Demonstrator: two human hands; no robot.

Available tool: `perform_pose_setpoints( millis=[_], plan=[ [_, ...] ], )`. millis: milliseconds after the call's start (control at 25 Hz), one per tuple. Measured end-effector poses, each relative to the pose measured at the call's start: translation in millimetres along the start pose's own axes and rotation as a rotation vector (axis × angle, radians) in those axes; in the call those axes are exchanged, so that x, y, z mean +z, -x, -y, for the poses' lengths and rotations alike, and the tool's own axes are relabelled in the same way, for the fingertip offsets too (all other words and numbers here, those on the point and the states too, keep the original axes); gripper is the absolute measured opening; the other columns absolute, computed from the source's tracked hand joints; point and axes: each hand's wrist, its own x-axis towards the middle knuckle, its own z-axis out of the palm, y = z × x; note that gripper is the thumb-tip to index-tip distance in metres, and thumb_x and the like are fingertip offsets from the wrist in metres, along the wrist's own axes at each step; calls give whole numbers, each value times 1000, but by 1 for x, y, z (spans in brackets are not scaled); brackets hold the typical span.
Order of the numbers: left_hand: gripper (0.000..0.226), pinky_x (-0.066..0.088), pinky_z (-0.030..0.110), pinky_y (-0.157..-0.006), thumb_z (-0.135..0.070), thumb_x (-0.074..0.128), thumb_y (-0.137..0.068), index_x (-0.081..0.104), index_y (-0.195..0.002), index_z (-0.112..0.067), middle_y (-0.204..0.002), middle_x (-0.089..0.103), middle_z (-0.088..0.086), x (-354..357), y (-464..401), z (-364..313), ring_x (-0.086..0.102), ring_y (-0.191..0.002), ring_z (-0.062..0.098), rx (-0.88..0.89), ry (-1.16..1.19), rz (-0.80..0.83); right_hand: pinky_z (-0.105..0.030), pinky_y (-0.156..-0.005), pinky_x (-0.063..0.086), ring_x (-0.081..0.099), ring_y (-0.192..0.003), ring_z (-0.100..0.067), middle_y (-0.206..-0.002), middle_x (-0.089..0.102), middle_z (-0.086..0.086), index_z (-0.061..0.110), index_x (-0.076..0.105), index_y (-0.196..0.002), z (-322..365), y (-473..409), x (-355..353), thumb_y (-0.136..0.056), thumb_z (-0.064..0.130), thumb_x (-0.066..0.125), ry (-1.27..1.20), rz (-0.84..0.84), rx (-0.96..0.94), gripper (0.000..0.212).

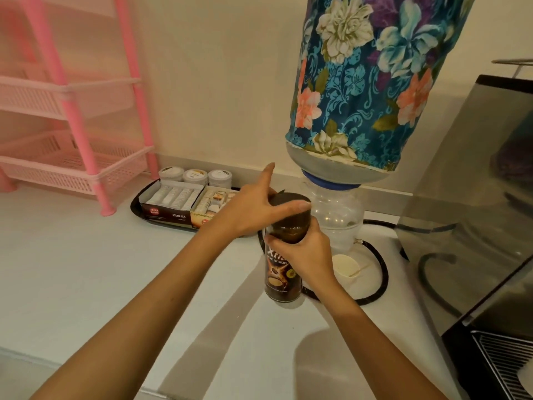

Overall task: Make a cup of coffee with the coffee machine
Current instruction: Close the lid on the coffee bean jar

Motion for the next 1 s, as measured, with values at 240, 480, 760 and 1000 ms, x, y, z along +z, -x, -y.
perform_pose_setpoints(
  millis=[240,480,760,1000],
  plan=[
    [110,48,17,-72,-74,65,-57,15,-146,-34,-115,59,-3,1,-17,2,60,-93,9,-13,67,-103,-7,-61,42,58,-80,7,-85,60,25,35,49,-114,15,-34,-5,-51,57,78,-80,204,-71,72],
    [87,55,40,-90,-53,76,-64,31,-137,-38,-114,65,-2,-29,-23,32,64,-104,17,-31,385,87,-31,-81,56,67,-100,-23,-107,70,-6,20,54,-120,19,-57,-2,-60,37,78,-397,672,-76,67],
    [76,55,30,-86,-56,71,-67,39,-134,-37,-118,62,-6,-58,-39,73,61,-108,13,-15,414,68,-39,-87,55,67,-97,-17,-106,69,-1,23,53,-118,36,-72,48,-54,46,80,-329,472,-31,73],
    [99,56,28,-83,-69,73,-52,31,-138,-40,-111,59,-7,-83,-62,107,62,-99,10,-68,377,-33,-8,-60,45,63,-80,5,-90,65,19,43,46,-101,63,-89,107,-49,61,75,-129,135,-39,63]
  ],
)
